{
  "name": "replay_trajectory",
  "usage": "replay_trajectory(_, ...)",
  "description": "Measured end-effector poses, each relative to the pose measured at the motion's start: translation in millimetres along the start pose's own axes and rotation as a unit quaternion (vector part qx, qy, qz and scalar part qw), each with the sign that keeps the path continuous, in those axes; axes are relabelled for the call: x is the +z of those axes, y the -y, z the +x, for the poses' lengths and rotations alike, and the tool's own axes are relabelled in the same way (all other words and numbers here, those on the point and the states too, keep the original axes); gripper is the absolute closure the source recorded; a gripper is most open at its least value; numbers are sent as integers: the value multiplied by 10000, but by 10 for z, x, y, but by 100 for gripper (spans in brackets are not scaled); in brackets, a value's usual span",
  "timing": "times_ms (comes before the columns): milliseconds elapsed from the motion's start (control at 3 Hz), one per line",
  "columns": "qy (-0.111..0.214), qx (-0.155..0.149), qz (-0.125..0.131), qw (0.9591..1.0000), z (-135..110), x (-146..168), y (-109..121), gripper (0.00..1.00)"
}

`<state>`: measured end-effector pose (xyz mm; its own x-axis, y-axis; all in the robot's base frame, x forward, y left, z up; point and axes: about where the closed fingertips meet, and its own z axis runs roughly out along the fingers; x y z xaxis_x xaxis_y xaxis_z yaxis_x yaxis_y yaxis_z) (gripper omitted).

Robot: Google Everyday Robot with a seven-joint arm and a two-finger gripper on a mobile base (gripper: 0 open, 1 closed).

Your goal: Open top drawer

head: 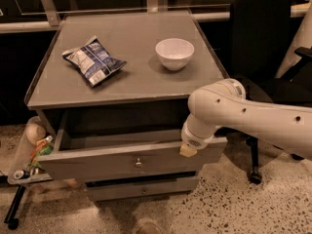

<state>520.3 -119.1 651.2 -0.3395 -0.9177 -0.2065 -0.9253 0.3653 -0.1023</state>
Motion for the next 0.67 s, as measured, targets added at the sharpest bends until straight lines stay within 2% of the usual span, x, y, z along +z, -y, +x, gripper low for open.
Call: replay_trajectory(667, -67, 121, -140, 9998, 70, -38, -153, 100)
